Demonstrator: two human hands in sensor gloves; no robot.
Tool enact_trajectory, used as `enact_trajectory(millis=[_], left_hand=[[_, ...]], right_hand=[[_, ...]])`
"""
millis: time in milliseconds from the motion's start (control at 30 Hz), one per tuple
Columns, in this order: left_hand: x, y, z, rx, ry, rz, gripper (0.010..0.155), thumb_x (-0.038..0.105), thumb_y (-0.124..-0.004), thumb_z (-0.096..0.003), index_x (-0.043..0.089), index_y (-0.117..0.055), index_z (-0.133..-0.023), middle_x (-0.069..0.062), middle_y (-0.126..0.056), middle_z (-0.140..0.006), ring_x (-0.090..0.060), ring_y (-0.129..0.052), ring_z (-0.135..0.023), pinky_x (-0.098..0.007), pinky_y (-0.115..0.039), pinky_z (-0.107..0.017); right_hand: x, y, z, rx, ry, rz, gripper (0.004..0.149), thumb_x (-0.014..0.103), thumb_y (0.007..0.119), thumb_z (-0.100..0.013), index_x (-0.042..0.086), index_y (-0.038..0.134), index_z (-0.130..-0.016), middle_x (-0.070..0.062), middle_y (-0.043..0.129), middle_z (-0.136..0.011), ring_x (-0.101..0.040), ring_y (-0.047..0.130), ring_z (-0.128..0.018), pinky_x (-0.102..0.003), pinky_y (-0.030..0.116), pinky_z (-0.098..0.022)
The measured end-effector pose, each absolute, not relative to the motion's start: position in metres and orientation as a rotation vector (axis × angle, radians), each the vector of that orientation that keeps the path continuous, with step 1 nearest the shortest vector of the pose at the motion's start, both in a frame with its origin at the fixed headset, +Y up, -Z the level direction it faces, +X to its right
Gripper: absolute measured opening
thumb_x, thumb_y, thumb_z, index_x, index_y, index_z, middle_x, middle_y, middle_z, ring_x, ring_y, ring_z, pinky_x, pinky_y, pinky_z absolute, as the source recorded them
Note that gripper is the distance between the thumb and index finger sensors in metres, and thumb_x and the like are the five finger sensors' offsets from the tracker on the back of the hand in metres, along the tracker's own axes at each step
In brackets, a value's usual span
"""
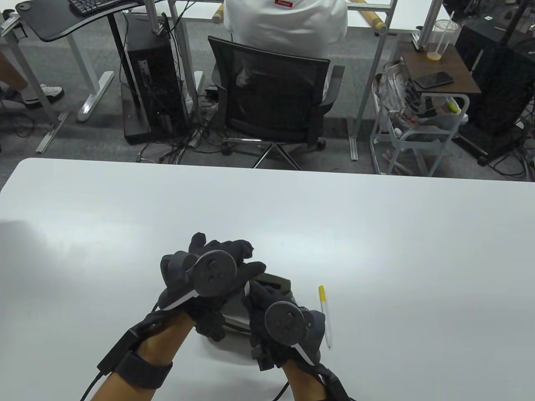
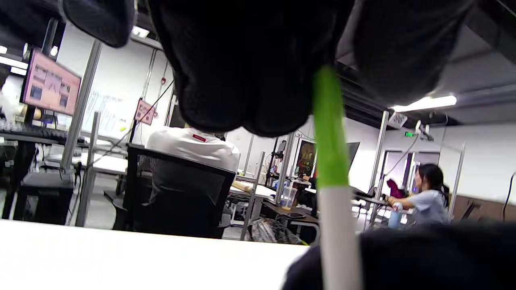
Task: Twist to extend twist pen refills
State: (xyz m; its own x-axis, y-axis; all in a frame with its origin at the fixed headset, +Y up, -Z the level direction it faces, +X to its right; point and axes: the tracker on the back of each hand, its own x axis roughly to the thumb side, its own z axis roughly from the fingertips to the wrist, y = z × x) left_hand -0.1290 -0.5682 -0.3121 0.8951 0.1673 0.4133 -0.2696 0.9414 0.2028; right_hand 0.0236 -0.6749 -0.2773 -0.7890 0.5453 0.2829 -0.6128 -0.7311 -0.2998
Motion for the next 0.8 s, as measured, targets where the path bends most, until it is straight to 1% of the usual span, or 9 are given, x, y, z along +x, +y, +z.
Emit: enact_trajectory(millis=[67, 167, 367, 567, 800], left_hand=[[-0.1273, -0.5703, -0.3114, 0.304, -0.417, 0.238, 0.045, 0.045, -0.089, -0.0492, 0.015, -0.091, -0.082, -0.004, -0.104, -0.065, -0.029, -0.103, -0.057, -0.073, -0.057, -0.067], [-0.1266, -0.5712, -0.3117, 0.310, -0.427, 0.227, 0.046, 0.045, -0.091, -0.0471, 0.015, -0.092, -0.082, -0.003, -0.106, -0.064, -0.027, -0.105, -0.056, -0.071, -0.059, -0.067], [-0.1245, -0.5703, -0.3083, 0.383, -0.472, 0.220, 0.045, 0.040, -0.094, -0.0444, 0.014, -0.093, -0.082, -0.003, -0.107, -0.064, -0.026, -0.106, -0.055, -0.069, -0.060, -0.068], [-0.1236, -0.5720, -0.3081, 0.393, -0.502, 0.262, 0.045, 0.036, -0.093, -0.0450, 0.014, -0.092, -0.084, -0.004, -0.108, -0.068, -0.027, -0.107, -0.059, -0.068, -0.061, -0.069], [-0.1248, -0.5779, -0.3119, 0.343, -0.516, 0.344, 0.045, 0.030, -0.090, -0.0467, 0.013, -0.090, -0.088, -0.005, -0.107, -0.074, -0.028, -0.107, -0.064, -0.068, -0.062, -0.068]], right_hand=[[0.0237, -0.6752, -0.2774, 0.227, -0.496, 2.446, 0.046, 0.036, 0.080, -0.034, 0.017, 0.092, -0.074, -0.007, 0.102, -0.056, -0.007, 0.101, -0.018, -0.022, 0.087, -0.011], [0.0258, -0.6781, -0.2799, 0.210, -0.487, 2.440, 0.046, 0.036, 0.080, -0.033, 0.017, 0.092, -0.074, -0.007, 0.102, -0.057, -0.007, 0.101, -0.018, -0.022, 0.087, -0.011], [0.0260, -0.6774, -0.2799, 0.198, -0.488, 2.433, 0.046, 0.036, 0.080, -0.033, 0.018, 0.092, -0.074, -0.006, 0.102, -0.057, -0.007, 0.101, -0.018, -0.022, 0.087, -0.011], [0.0289, -0.6773, -0.2805, 0.179, -0.484, 2.420, 0.045, 0.035, 0.080, -0.033, 0.018, 0.091, -0.074, -0.007, 0.101, -0.057, -0.007, 0.101, -0.018, -0.022, 0.087, -0.012], [0.0310, -0.6789, -0.2822, 0.162, -0.468, 2.419, 0.045, 0.035, 0.080, -0.033, 0.018, 0.092, -0.074, -0.007, 0.101, -0.058, -0.007, 0.101, -0.018, -0.022, 0.087, -0.012]])
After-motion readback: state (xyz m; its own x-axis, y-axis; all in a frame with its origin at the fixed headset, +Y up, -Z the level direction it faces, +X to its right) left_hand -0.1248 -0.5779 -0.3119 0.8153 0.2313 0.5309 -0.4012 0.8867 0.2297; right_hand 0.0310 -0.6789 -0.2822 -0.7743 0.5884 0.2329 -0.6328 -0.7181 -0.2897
